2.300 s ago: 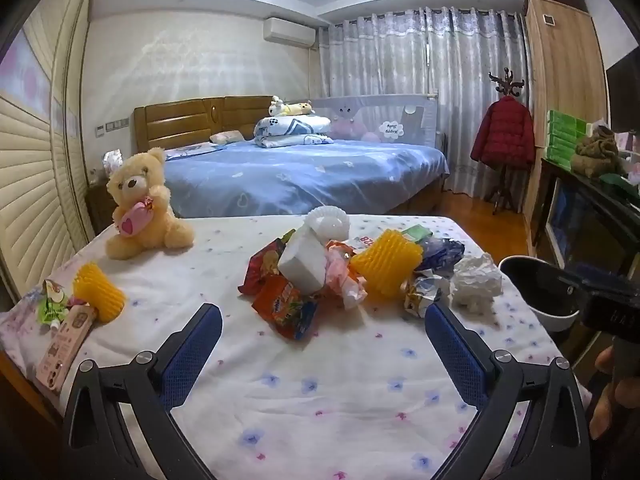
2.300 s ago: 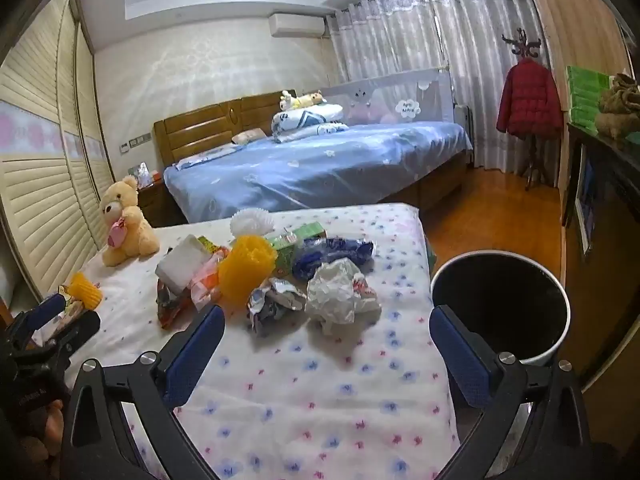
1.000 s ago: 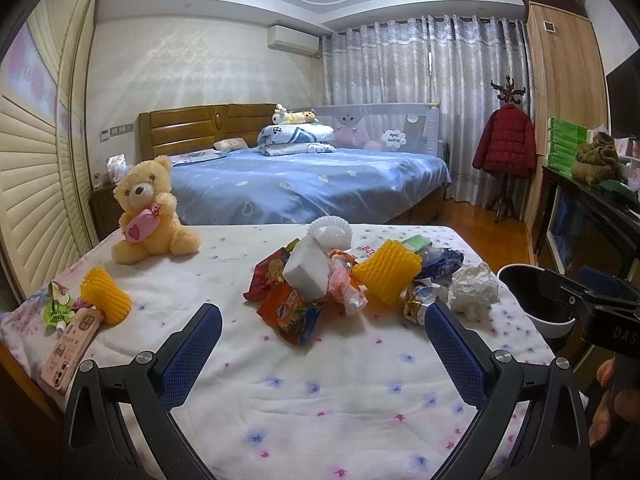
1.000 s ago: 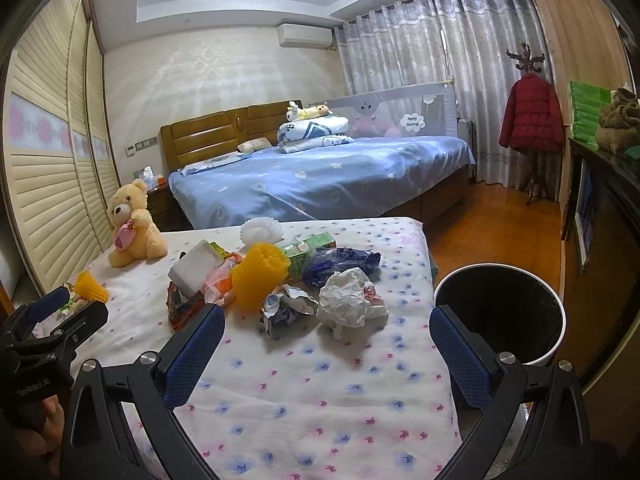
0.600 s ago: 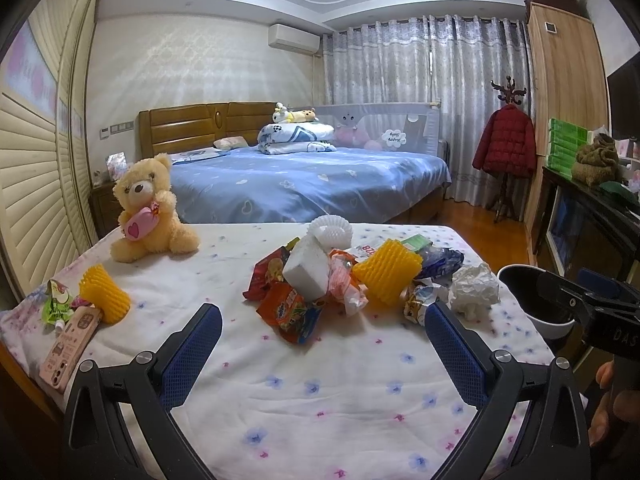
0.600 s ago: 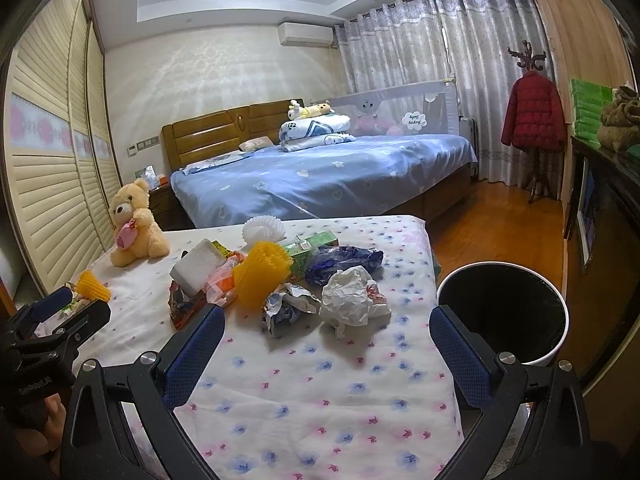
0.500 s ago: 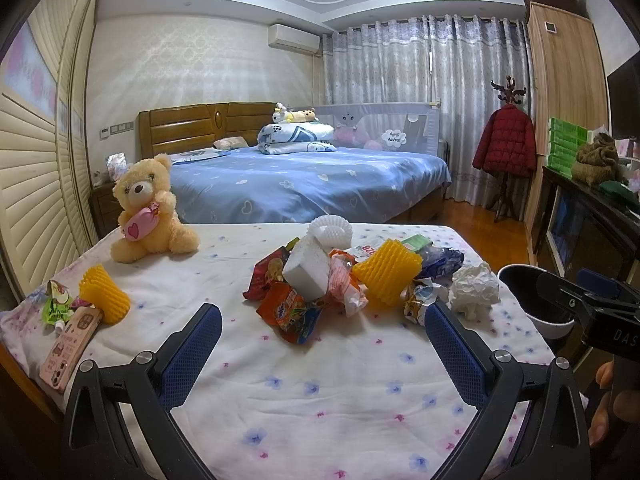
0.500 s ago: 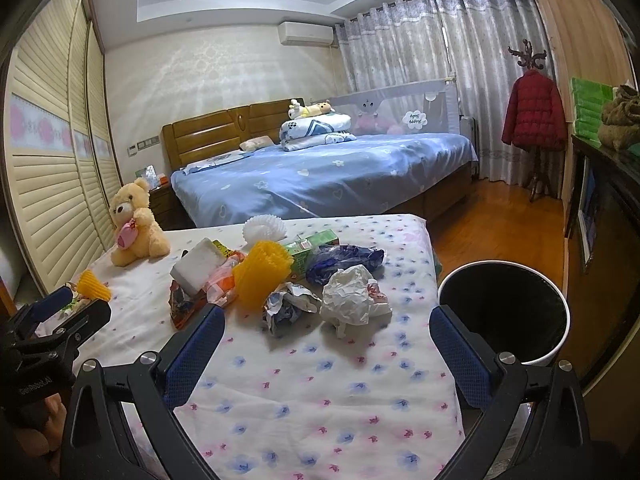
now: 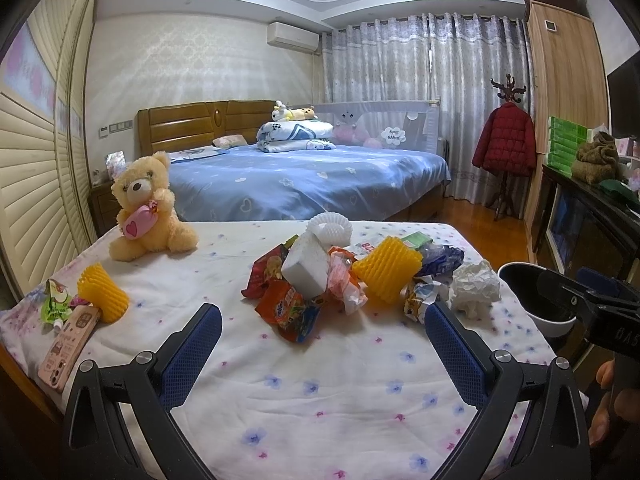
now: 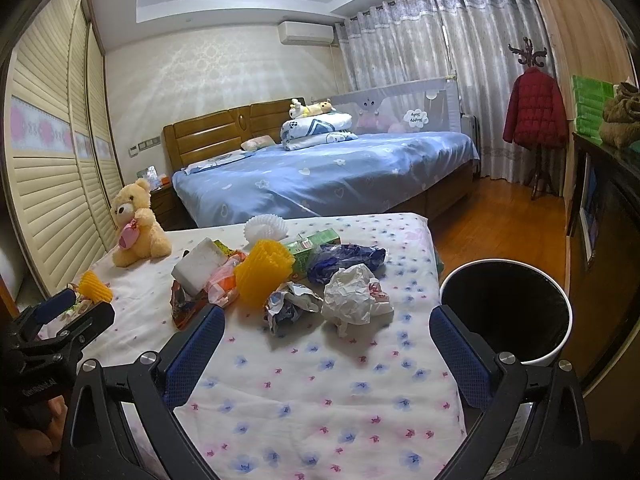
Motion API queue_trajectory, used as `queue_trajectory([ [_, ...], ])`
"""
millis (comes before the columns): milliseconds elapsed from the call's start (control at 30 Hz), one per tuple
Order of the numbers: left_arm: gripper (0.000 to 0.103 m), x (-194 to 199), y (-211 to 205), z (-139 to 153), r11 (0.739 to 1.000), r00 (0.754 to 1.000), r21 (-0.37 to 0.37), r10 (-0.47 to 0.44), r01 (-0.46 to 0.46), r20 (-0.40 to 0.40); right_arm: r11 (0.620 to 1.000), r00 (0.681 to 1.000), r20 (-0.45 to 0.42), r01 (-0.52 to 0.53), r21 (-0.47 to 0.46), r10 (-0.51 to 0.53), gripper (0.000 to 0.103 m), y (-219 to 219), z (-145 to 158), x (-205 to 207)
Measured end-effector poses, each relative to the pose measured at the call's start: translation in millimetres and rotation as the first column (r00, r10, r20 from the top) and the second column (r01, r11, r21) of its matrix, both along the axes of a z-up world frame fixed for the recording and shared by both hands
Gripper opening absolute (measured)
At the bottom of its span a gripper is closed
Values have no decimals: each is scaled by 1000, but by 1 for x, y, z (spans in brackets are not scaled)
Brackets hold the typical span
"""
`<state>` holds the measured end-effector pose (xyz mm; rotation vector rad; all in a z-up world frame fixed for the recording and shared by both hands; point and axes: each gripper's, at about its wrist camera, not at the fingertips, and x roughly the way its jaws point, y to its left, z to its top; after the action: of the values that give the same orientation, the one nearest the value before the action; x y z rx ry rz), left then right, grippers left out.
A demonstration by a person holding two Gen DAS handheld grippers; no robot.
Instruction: Collect trash
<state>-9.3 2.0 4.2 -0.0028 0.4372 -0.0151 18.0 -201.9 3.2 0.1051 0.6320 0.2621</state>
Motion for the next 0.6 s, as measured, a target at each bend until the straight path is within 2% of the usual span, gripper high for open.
queue_trajectory([
  [333, 102, 12, 4, -8, 1000, 999, -12, 0, -1, -39, 1000, 1000, -23, -11, 11, 11, 103, 2, -6, 3],
  [600, 101, 31, -2, -17, 1000, 995, -15, -19, 17, -97, 1000, 995, -96, 0, 17, 1, 102, -10, -22, 20],
])
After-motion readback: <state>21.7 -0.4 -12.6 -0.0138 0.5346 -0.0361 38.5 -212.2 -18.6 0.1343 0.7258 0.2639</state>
